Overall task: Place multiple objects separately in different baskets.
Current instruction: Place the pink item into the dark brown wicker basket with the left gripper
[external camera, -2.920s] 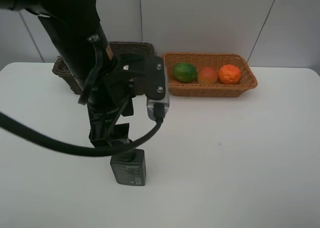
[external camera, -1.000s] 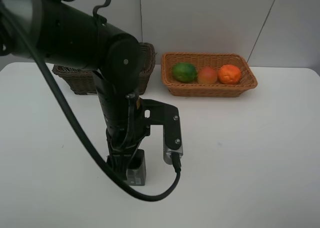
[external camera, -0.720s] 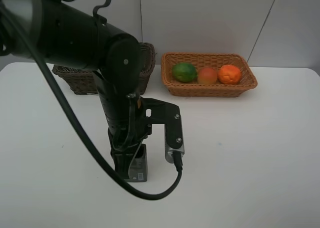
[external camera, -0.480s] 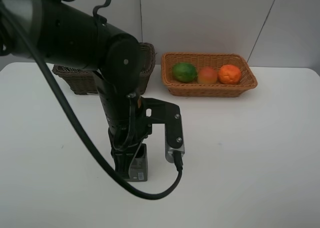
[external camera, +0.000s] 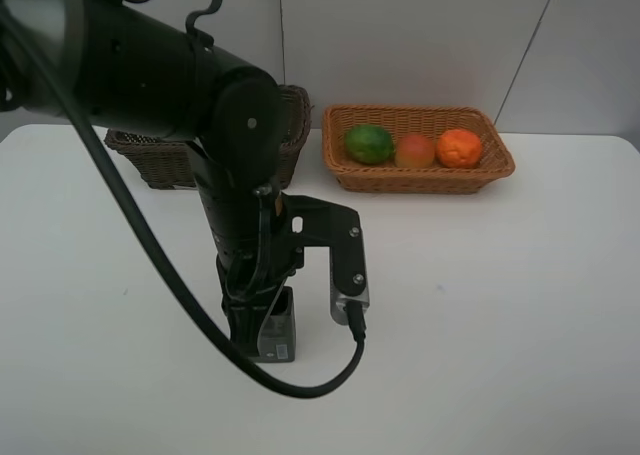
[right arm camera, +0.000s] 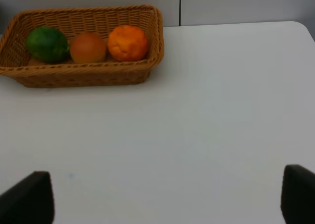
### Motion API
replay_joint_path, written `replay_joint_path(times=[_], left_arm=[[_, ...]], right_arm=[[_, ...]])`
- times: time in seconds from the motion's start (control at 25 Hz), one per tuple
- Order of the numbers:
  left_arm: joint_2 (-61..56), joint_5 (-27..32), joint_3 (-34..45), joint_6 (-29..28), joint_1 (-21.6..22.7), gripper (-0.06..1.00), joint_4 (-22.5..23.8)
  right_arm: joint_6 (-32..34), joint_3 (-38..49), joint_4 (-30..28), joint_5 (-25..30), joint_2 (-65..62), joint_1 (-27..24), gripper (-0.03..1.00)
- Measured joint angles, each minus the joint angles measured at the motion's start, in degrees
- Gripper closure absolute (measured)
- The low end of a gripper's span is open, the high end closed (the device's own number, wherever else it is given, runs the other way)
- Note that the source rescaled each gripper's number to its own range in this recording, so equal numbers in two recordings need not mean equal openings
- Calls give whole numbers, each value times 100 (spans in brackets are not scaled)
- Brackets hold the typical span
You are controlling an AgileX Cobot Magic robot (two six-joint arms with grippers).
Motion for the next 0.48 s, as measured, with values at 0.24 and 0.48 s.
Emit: replay_joint_path(times=[0.24,0.48], left_arm=[[-278,237,-137,-456,82,50,-23],[-444,717,-866,-2111,508,50,130]], right_arm=[[0,0,0,0,0,0,-3],[0,0,0,0,0,0,-3]])
